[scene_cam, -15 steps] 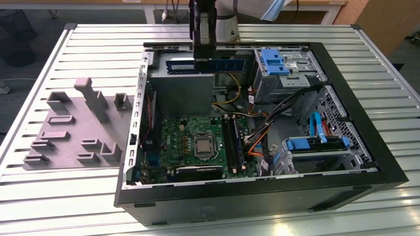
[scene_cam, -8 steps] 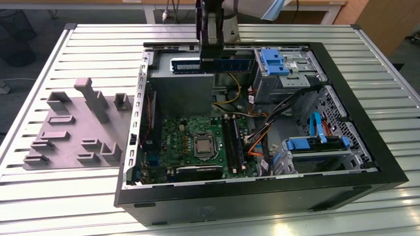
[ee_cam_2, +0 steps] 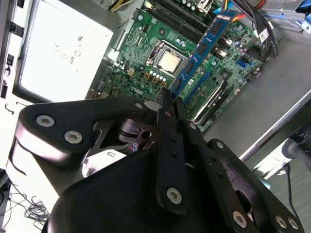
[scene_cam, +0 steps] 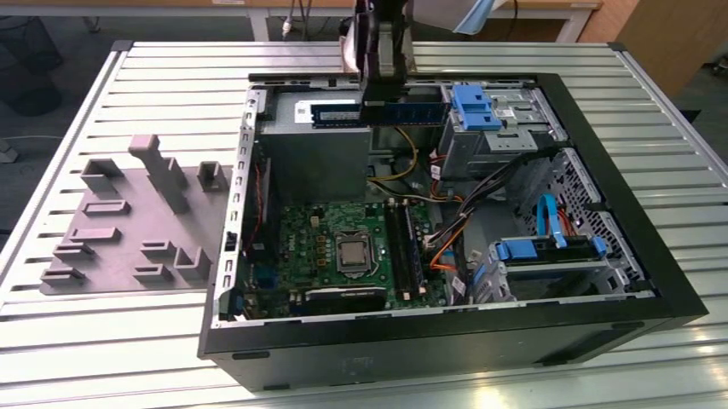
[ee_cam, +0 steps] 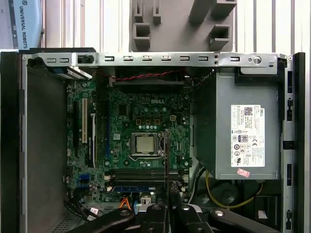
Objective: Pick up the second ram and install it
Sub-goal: 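Pick up the second ram and move it above second insertion slot, then insert the second ram into the second slot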
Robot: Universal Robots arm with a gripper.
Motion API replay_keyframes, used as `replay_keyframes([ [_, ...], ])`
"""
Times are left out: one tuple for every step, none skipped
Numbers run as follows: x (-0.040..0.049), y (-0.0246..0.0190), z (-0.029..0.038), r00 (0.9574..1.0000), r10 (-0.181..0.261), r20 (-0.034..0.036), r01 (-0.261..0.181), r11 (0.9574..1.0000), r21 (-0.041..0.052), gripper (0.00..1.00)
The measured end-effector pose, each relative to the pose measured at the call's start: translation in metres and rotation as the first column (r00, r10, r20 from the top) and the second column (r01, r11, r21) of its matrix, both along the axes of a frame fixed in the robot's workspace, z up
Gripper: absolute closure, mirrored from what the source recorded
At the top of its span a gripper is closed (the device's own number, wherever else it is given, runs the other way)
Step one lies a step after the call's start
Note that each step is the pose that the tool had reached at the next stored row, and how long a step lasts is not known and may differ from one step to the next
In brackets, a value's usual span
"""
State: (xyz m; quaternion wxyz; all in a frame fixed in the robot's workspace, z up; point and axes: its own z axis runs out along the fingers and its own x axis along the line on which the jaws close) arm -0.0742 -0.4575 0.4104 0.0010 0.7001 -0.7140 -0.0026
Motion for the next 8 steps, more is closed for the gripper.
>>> replay_keyframes([
  [0.0, 0.0, 0.0, 1.0, 0.0, 0.0, 0.0, 1.0, 0.0, 0.86],
  [0.0011, 0.0001, 0.0, 1.0, 0.0, 0.0, 0.0, 1.0, 0.0, 0.86],
  [0.0021, 0.0001, 0.0, 1.0, 0.0, 0.0, 0.0, 1.0, 0.0, 0.86],
  [0.0021, 0.0001, 0.0, 1.0, 0.0, 0.0, 0.0, 1.0, 0.0, 0.86],
  [0.0022, 0.0, 0.0, 1.0, 0.0, 0.0, 0.0, 1.0, 0.0001, 0.86],
  [0.0023, 0.0, 0.0, 1.0, 0.0, 0.0, 0.0, 1.0, 0.0, 0.86],
  [0.0023, 0.0001, 0.0, 1.0, 0.0, 0.0, 0.0, 1.0, 0.0, 0.86],
  [0.0024, 0.0001, 0.0, 1.0, 0.0, 0.0, 0.0, 1.0, 0.0, 0.86],
])
